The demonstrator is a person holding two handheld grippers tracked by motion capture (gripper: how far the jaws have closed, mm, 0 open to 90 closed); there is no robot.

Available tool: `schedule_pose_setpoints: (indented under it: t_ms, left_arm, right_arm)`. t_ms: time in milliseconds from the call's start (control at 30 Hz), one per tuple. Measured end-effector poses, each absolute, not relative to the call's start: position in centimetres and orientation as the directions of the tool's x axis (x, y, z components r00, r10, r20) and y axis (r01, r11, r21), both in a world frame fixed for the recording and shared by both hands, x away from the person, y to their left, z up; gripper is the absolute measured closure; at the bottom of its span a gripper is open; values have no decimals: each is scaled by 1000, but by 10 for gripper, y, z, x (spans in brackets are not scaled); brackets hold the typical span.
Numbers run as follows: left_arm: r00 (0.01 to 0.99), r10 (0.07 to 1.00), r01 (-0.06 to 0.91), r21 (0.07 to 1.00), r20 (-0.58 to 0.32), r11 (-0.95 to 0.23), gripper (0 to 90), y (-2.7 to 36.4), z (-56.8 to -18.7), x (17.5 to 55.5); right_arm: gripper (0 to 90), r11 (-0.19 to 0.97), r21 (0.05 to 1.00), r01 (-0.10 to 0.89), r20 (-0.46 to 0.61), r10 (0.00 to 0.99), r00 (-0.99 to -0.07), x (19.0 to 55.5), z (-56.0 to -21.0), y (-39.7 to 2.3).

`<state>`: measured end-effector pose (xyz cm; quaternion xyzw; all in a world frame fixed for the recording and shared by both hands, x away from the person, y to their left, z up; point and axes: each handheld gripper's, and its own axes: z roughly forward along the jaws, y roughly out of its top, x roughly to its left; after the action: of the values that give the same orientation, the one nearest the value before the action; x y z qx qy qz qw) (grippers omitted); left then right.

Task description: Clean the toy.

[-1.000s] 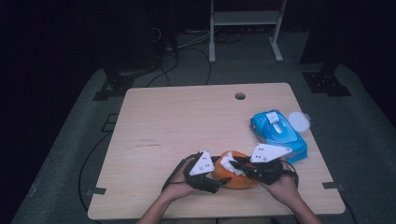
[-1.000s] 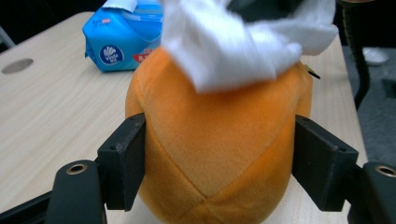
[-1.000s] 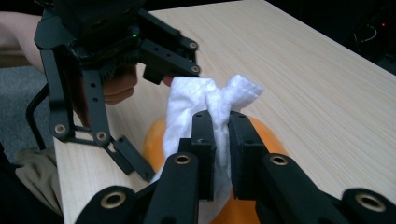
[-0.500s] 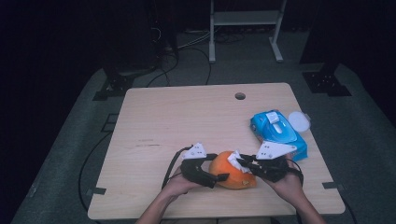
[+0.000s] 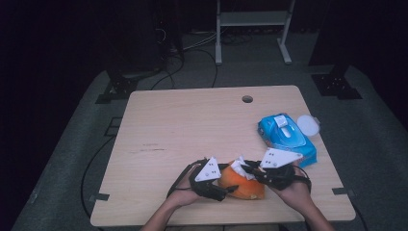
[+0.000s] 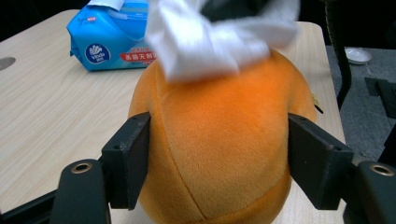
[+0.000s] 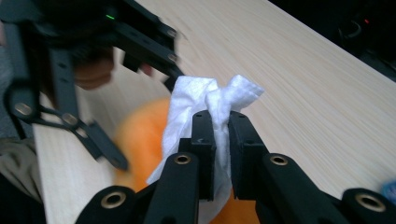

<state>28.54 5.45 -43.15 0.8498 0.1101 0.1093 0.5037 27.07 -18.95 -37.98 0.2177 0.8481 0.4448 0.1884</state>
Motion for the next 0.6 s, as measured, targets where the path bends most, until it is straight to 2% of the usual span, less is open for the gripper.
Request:
schedule_pose_setpoints:
  t_ms: [67, 200, 300, 367, 433, 533, 600]
  left_arm:
    - [952, 303, 112, 884, 35, -454, 214, 55, -431, 288]
    - [937, 331, 254, 871, -114, -420, 84, 54, -433, 297]
    - [926, 344, 301, 857, -157, -419, 109, 55, -435, 300]
    - [931, 350, 252, 872, -100, -421, 228, 55, -433, 296]
    - [939, 343, 136, 891, 23, -433, 299, 53, -428, 289]
    - [927, 336, 10, 888, 164, -460, 315, 45, -422, 281]
    - [917, 301, -72, 854, 260, -516, 312, 43, -424, 278]
  right_arm:
    - [810, 505, 834, 222, -112, 549, -828, 272, -382, -197]
    - [810, 510, 832, 219, -119, 549, -827, 272, -384, -199]
    - [810, 519, 828, 212, -129, 545, -829, 271, -384, -195]
    - [810, 524, 826, 206, -135, 540, -831, 270, -383, -190]
    - [810, 519, 833, 193, -138, 531, -836, 267, -381, -185]
    - [810, 497, 851, 166, -131, 509, -851, 263, -374, -177]
    - [810, 510, 847, 148, -149, 496, -855, 260, -372, -169]
